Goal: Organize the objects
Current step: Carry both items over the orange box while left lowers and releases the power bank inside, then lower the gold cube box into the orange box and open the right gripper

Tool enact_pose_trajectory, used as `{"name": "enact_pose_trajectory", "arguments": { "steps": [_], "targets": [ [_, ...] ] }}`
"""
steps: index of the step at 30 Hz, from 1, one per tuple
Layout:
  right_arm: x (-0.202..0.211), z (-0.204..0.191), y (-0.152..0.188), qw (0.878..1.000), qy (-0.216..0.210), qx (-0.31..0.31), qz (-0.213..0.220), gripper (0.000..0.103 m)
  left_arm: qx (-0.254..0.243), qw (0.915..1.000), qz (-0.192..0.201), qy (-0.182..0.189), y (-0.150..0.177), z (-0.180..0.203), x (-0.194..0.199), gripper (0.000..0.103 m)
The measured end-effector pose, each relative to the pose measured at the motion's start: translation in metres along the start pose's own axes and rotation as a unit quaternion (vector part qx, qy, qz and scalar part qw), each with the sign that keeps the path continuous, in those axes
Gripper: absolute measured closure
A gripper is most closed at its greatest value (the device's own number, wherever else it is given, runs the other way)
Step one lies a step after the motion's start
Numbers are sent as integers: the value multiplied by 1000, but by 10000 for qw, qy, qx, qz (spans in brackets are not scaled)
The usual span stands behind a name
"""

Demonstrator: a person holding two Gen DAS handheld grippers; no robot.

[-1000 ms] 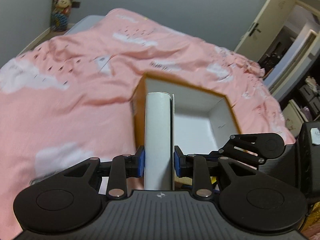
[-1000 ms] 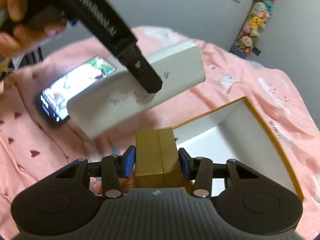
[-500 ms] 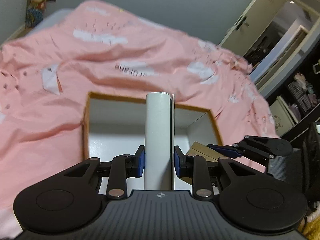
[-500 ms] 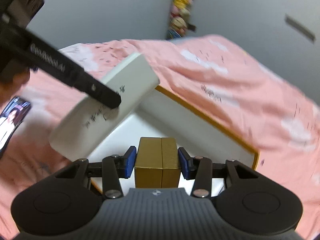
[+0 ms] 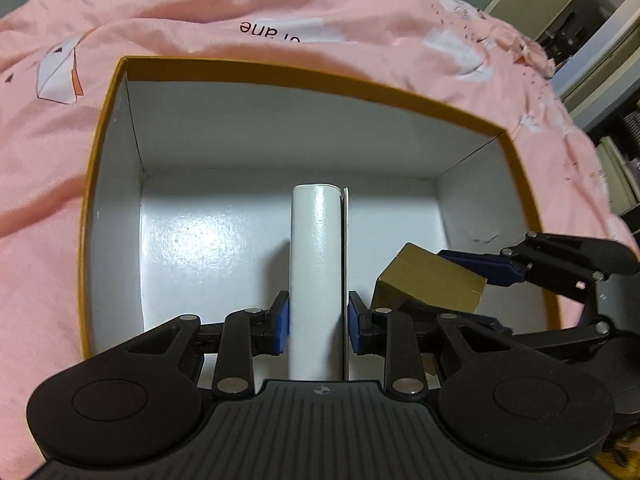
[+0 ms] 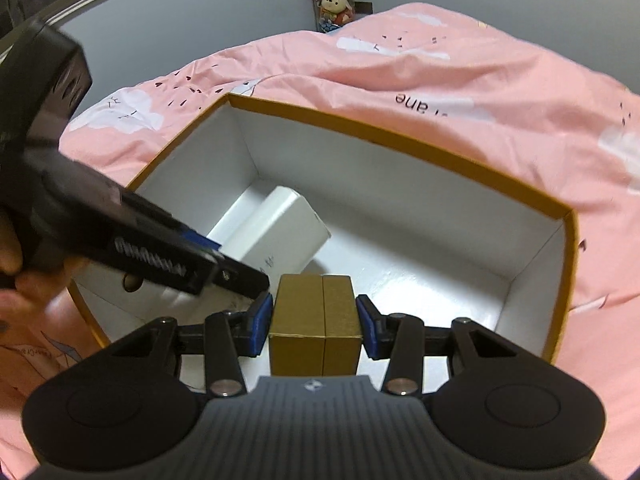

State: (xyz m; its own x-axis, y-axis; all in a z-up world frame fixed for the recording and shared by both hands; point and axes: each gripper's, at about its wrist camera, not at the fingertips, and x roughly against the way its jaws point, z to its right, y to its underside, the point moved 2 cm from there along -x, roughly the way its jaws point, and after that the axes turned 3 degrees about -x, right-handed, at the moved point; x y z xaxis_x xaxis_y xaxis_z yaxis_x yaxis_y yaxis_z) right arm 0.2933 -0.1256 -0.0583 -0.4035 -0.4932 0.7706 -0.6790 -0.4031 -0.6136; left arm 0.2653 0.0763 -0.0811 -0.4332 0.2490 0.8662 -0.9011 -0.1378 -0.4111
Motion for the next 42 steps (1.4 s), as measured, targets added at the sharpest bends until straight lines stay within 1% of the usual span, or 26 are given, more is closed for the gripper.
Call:
{"name": "enact_pose_trajectory", "arguments": {
  "steps": [6,8,10,14,15,19,21,27,29,32,34,36,38,40,42],
  "targets": [
    [-12,2,6,9998,-23,-54,-165,56,51,9989,113,-450,11,-1,-5,70],
    [-15,2,8,9997,-18,-112,-233,56,57,9984,146,-540,14,-3,-4,69],
    [-17,3,9,9995,-7,-164,-287,56,-47,9975,152,-682,17,-2,-2,69],
    [-20,0,9,9992,44,-191,-353,56,-342,9954,192,-877,23,3,3,57],
    [-20,-1,9,9991,48,-193,-365,56,-420,9945,210,-933,25,5,5,56],
    [-20,-3,7,9990,75,-168,-411,56,-756,9890,265,-1243,26,12,8,55],
    [-19,-2,7,9987,103,-198,-458,56,-967,9844,243,-1449,26,16,9,55],
    [-19,6,13,9960,127,-377,-800,56,-1108,9811,199,-1575,26,18,11,54],
    [-18,7,14,9949,165,-382,-914,56,-1252,9769,171,-1726,26,22,9,54],
    [-17,10,15,9926,238,-384,-1127,56,-1569,9668,18,-2015,28,29,4,55],
    [-16,10,15,9911,273,-377,-1244,56,-1706,9613,-44,-2161,29,32,1,57],
    [-16,10,15,9903,341,-295,-1311,56,-1775,9591,-39,-2207,29,33,1,57],
    [-16,10,16,9886,424,-232,-1429,56,-1775,9609,118,-2121,29,33,8,57],
    [-17,11,16,9855,508,-170,-1611,56,-1591,9692,258,-1863,26,30,20,55],
    [-19,13,19,9814,563,-92,-1835,56,-1281,9787,401,-1554,18,21,34,52]
  ]
}}
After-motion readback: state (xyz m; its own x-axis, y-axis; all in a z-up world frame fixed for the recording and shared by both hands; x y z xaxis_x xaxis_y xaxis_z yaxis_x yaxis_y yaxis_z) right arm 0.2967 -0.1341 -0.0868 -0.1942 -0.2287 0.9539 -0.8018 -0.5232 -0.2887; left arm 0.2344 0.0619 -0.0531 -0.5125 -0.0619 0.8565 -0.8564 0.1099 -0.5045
